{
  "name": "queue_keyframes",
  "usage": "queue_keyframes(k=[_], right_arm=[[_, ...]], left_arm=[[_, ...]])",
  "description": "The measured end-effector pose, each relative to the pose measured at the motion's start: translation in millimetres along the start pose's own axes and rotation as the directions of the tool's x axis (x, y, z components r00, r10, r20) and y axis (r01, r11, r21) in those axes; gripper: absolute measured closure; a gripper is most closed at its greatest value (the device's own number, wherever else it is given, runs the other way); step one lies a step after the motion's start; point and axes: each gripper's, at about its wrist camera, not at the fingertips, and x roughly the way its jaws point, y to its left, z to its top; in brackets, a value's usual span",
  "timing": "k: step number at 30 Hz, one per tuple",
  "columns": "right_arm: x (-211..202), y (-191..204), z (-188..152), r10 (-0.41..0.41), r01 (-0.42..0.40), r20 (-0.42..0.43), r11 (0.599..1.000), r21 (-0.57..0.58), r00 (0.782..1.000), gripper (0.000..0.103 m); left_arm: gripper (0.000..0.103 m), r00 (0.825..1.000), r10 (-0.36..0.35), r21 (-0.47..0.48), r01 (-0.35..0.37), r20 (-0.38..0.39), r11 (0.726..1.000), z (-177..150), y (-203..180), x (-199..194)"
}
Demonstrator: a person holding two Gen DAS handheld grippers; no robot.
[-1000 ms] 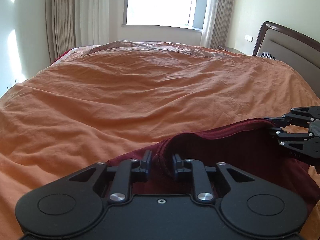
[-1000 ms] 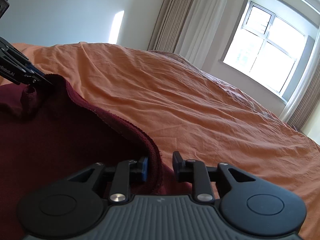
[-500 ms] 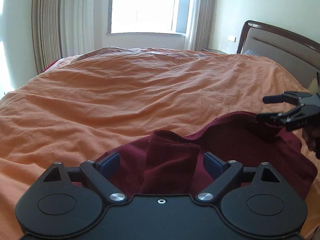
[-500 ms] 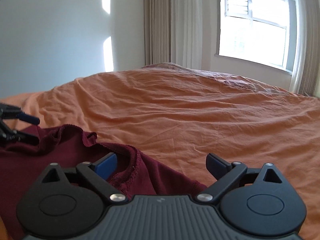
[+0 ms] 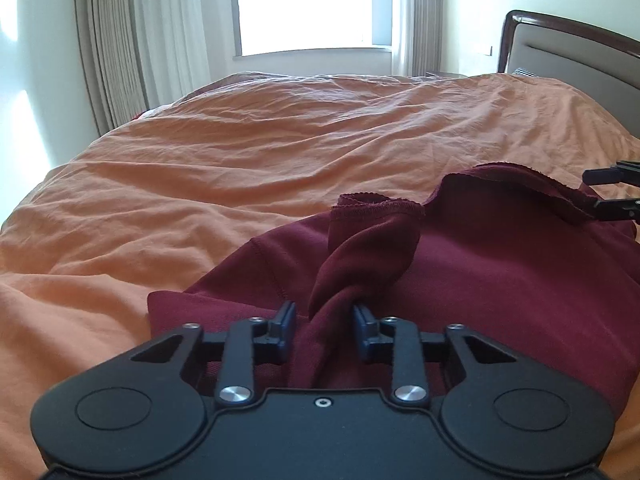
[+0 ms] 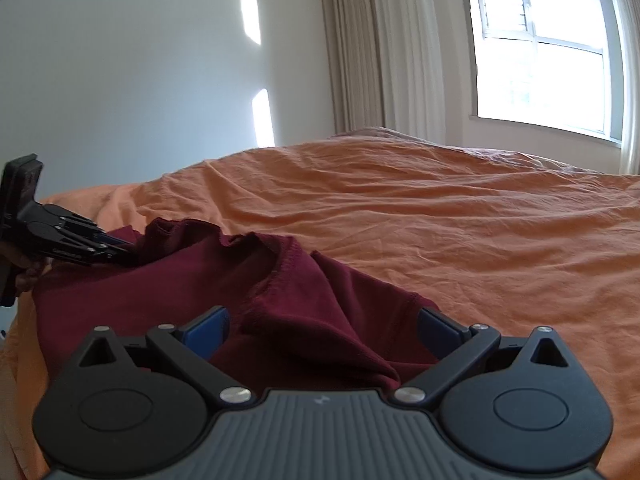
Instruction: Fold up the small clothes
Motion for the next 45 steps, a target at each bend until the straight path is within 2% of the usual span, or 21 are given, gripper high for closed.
queue_keyframes(k=[1, 4, 8, 11, 13, 14, 16, 19, 22, 24, 26, 27, 30, 31, 33, 34, 35, 37, 39, 42, 45], right_arm=[[-2, 0, 0, 0.024, -0.024, 0.018, 1.000, 0.003, 1.000, 0.001], [-7, 1, 0, 0.051, -0.053, 0.050, 0.998, 0.025, 0.997, 0.001], [5, 5, -6, -0.029, 0.028, -0.017, 0.999, -0.018, 0.999, 0.002], [16, 2, -9, -0.052, 0.052, -0.041, 0.999, 0.000, 0.998, 0.021], [21, 0, -9, -0.068, 0.069, -0.040, 0.997, 0.023, 0.997, 0.049], [22, -2, -8, -0.069, 0.070, -0.030, 0.997, 0.034, 0.997, 0.058], [25, -7, -5, -0.100, 0.101, -0.018, 0.992, 0.076, 0.995, 0.091], [22, -22, 0, -0.152, 0.145, 0.021, 0.970, 0.196, 0.988, 0.093], [22, -52, -1, -0.157, 0.146, 0.001, 0.917, 0.371, 0.988, 0.093], [28, -68, -5, -0.129, 0.134, -0.042, 0.889, 0.437, 0.991, 0.093], [30, -75, -10, -0.156, 0.164, -0.055, 0.874, 0.457, 0.986, 0.069], [29, -76, -12, -0.178, 0.183, -0.054, 0.868, 0.462, 0.982, 0.052], [24, -74, -13, -0.190, 0.176, -0.013, 0.880, 0.441, 0.982, 0.039], [24, -71, -10, -0.194, 0.181, -0.010, 0.890, 0.419, 0.981, 0.031], [24, -62, -4, -0.210, 0.202, -0.013, 0.920, 0.337, 0.978, 0.020], [26, -55, 0, -0.217, 0.213, -0.016, 0.937, 0.277, 0.976, 0.016], [28, -47, 5, -0.227, 0.227, -0.024, 0.952, 0.207, 0.974, 0.016], [38, -33, 11, -0.255, 0.258, -0.055, 0.963, 0.075, 0.965, 0.013], [54, -22, 16, -0.283, 0.282, -0.090, 0.959, -0.027, 0.955, 0.013], [73, -18, 22, -0.294, 0.290, -0.097, 0.955, -0.062, 0.951, 0.013], [86, -27, 31, -0.303, 0.303, -0.089, 0.953, -0.009, 0.949, 0.013]], left_arm=[[0.087, 1.000, 0.015, -0.010, -0.015, -0.004, 1.000, 1, 1, 1], [0.094, 0.999, 0.052, -0.102, -0.053, -0.017, 0.993, 3, 12, 3], [0.095, 0.999, 0.047, -0.215, -0.049, -0.013, 0.975, -1, 28, 5], [0.095, 0.998, 0.056, -0.252, -0.059, -0.018, 0.966, -5, 34, 7], [0.096, 0.998, 0.057, -0.273, -0.061, -0.023, 0.960, -6, 37, 8], [0.096, 0.998, 0.057, -0.275, -0.062, -0.023, 0.960, -7, 38, 8], [0.097, 0.998, 0.062, -0.273, -0.065, -0.020, 0.960, -8, 38, 7], [0.098, 0.997, 0.072, -0.280, -0.060, 0.033, 0.958, -9, 38, 0], [0.099, 0.994, 0.082, -0.267, -0.059, 0.077, 0.962, -9, 37, -6], [0.099, 0.994, 0.094, -0.258, -0.076, 0.058, 0.963, -8, 37, -3], [0.098, 0.996, 0.086, -0.275, -0.074, 0.035, 0.959, -9, 39, 3], [0.098, 0.996, 0.077, -0.277, -0.065, 0.032, 0.959, -9, 40, 5], [0.092, 0.997, 0.075, -0.285, -0.063, 0.032, 0.957, -11, 42, 6], [0.089, 0.997, 0.075, -0.285, -0.062, 0.035, 0.956, -11, 42, 4], [0.078, 0.995, 0.090, -0.279, -0.075, 0.043, 0.957, -9, 41, 0], [0.067, 0.994, 0.098, -0.273, -0.081, 0.048, 0.959, -9, 40, -2], [0.055, 0.992, 0.115, -0.266, -0.096, 0.054, 0.959, -7, 37, -5], [0.041, 0.987, 0.141, -0.254, -0.119, 0.070, 0.960, -5, 32, -12], [0.036, 0.982, 0.162, -0.235, -0.135, 0.096, 0.962, -2, 23, -17], [0.027, 0.978, 0.165, -0.198, -0.138, 0.127, 0.970, 0, 8, -21], [0.025, 0.971, 0.197, -0.135, -0.179, 0.133, 0.975, -1, -13, -17]])
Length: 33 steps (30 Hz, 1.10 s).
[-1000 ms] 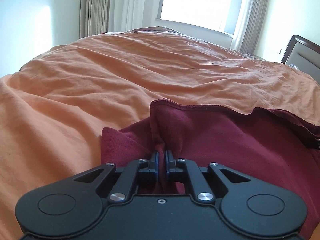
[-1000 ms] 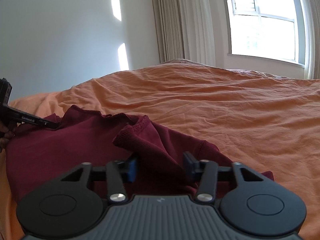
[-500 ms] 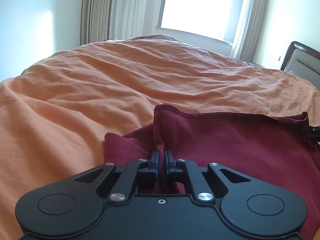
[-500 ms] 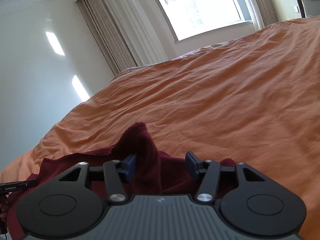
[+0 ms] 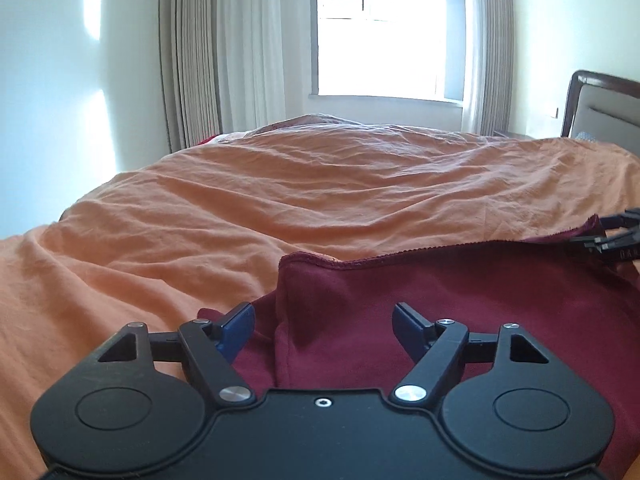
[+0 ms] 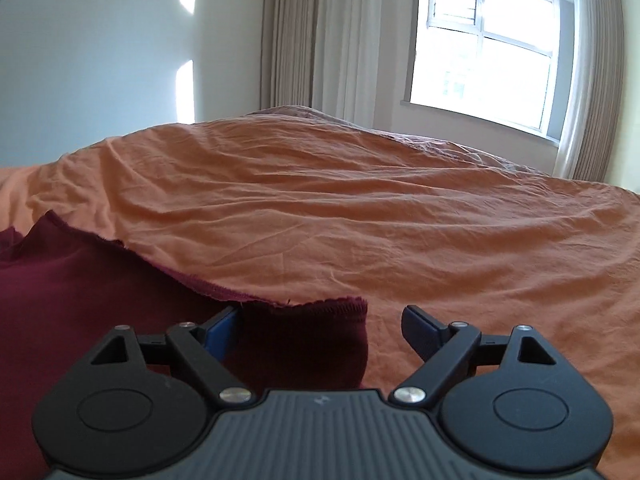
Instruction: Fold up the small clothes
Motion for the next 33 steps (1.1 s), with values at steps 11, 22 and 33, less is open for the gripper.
queue_keyframes(k=[11, 22, 33], right_arm=[[-2, -43, -6, -0.121, 0.109, 0.065, 0.980, 0.167, 0.991, 0.013], [-149, -19, -85, -0.093, 0.060, 0.162, 0.979, 0.196, 0.982, 0.000], [-213, 25, -169, -0.017, -0.048, 0.208, 0.953, 0.300, 0.978, 0.007]], left_arm=[[0.021, 0.995, 0.086, 0.099, -0.081, -0.042, 0.992, -23, -21, 19], [0.005, 0.996, 0.092, -0.028, -0.091, 0.019, 0.995, -29, -20, -40], [0.001, 0.994, 0.099, -0.137, -0.091, 0.052, 0.986, -67, -40, -101]])
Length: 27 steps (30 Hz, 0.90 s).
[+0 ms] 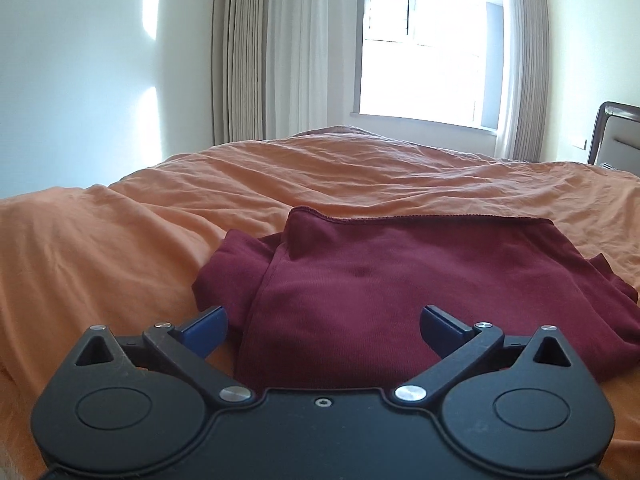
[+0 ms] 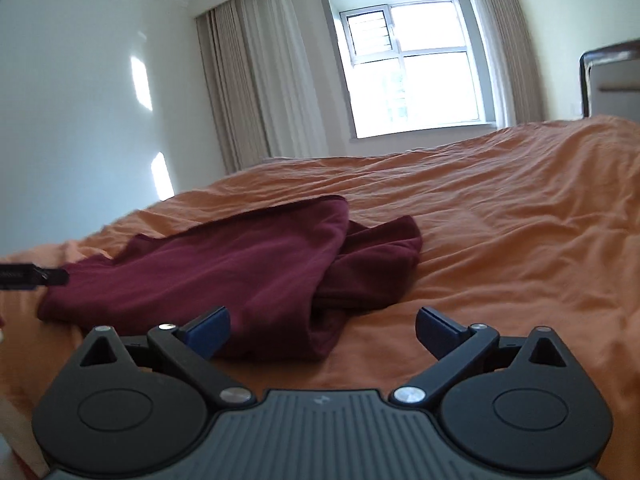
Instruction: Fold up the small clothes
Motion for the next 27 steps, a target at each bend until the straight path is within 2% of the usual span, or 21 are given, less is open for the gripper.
queue_keyframes(k=[5, 8, 9, 10, 11, 12, 17, 23, 26, 27], right_arm=[[-2, 0, 0, 0.059, -0.060, 0.016, 0.995, 0.075, 0.998, 0.026], [3, -1, -2, 0.059, -0.060, 0.009, 0.993, 0.105, 0.998, 0.052], [6, -1, -3, 0.055, -0.055, 0.003, 0.992, 0.109, 0.998, 0.071], [7, -1, -4, 0.064, -0.063, 0.000, 0.992, 0.113, 0.998, 0.085], [8, -1, -5, 0.071, -0.070, -0.001, 0.990, 0.121, 0.997, 0.086], [6, -1, -5, 0.066, -0.066, 0.004, 0.990, 0.124, 0.998, 0.091], [-10, -4, -4, 0.022, -0.029, 0.048, 0.987, 0.158, 0.999, 0.093], [0, -2, -19, -0.009, 0.011, -0.011, 0.986, 0.167, 1.000, 0.092], [-3, -4, -19, -0.006, 0.007, -0.003, 0.980, 0.197, 1.000, 0.086], [-4, -3, -19, -0.013, 0.013, -0.002, 0.980, 0.197, 1.000, 0.080]], left_arm=[[0.001, 1.000, -0.004, -0.064, 0.002, -0.027, 0.998, -14, 6, -10], [0.001, 0.999, 0.021, -0.131, -0.026, -0.039, 0.991, -20, 15, -12], [0.001, 0.998, 0.028, -0.156, -0.036, -0.050, 0.987, -21, 20, -11], [0.001, 0.997, 0.036, -0.190, -0.048, -0.070, 0.981, -22, 26, -9], [0.001, 0.995, 0.038, -0.219, -0.056, -0.088, 0.974, -23, 32, -8], [0.001, 0.994, 0.036, -0.245, -0.059, -0.099, 0.968, -24, 37, -8], [0.001, 0.993, 0.051, -0.281, -0.080, -0.107, 0.956, -27, 52, -16], [0.001, 0.991, 0.041, -0.316, -0.079, -0.126, 0.945, -35, 60, -20], [0.001, 0.992, 0.030, -0.311, -0.067, -0.123, 0.948, -35, 59, -21], [0.001, 0.992, 0.023, -0.307, -0.060, -0.121, 0.950, -35, 59, -21]])
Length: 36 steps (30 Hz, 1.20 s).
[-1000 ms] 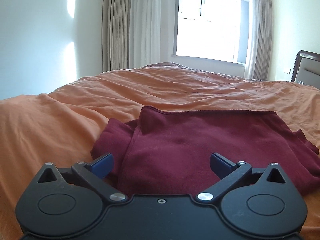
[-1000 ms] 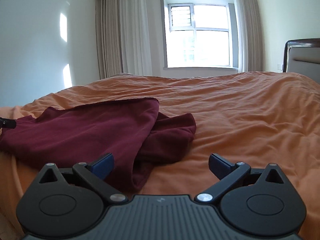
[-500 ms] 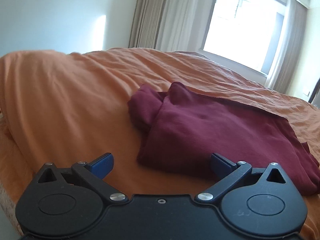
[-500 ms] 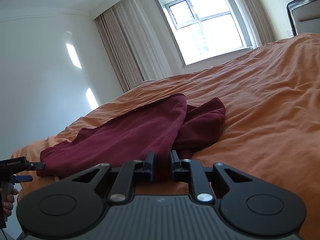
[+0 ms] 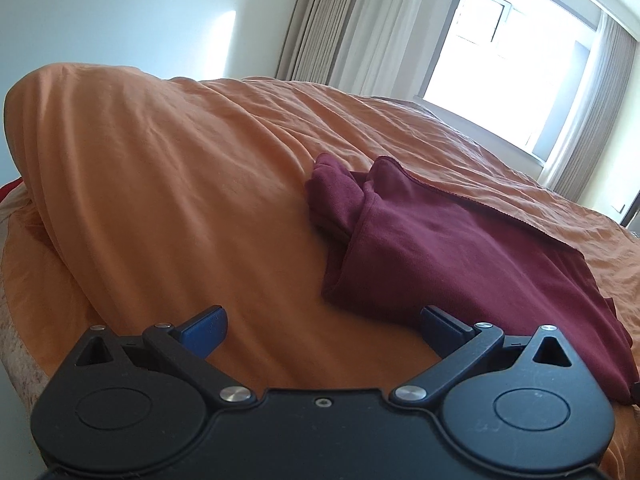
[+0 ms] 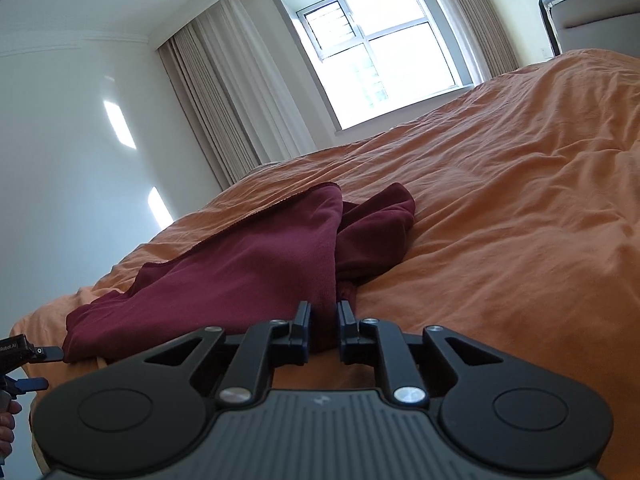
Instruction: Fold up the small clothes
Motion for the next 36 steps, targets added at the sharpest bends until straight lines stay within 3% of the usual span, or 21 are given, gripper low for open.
queue_keyframes(k=[3, 5, 7, 10, 16, 20, 27, 32, 36], right_arm=[[-5, 3, -1, -0.031, 0.031, 0.013, 0.999, -0.021, 0.999, 0.063], [-9, 5, -2, -0.046, 0.046, 0.017, 0.998, -0.033, 0.999, 0.046], [-14, 7, -5, -0.059, 0.061, 0.030, 0.997, -0.044, 0.998, 0.022], [-21, 14, -10, -0.072, 0.076, 0.057, 0.995, -0.068, 0.996, 0.001], [-20, 37, -14, -0.112, 0.124, 0.071, 0.974, -0.188, 0.991, 0.000], [-13, 47, -12, -0.099, 0.112, 0.070, 0.972, -0.205, 0.993, 0.000], [7, 70, -17, -0.090, 0.097, 0.037, 0.959, -0.266, 0.995, 0.000], [26, 91, 1, -0.101, 0.135, 0.106, 0.909, -0.393, 0.989, 0.000], [69, 108, 34, -0.076, 0.098, 0.065, 0.879, -0.467, 0.995, 0.000]], left_arm=[[0.001, 1.000, -0.009, 0.013, 0.009, 0.008, 1.000, 1, -4, 0], [0.001, 1.000, -0.017, 0.021, 0.017, 0.009, 1.000, -1, -6, 0], [0.001, 0.999, -0.035, 0.020, 0.035, 0.000, 0.999, -3, -7, 1], [0.001, 0.997, -0.076, 0.001, 0.076, -0.015, 0.997, -6, -9, 3], [0.001, 0.977, -0.208, -0.056, 0.205, -0.044, 0.977, -10, -17, 12], [0.001, 0.971, -0.236, -0.063, 0.234, -0.026, 0.970, -1, -27, 25], [0.001, 0.966, -0.260, -0.156, 0.257, 0.006, 0.954, -2, -26, 39], [0.001, 0.948, -0.310, -0.276, 0.318, 0.073, 0.907, -12, -9, 34], [0.001, 0.942, -0.325, -0.333, 0.335, 0.087, 0.881, -14, -2, 35]])
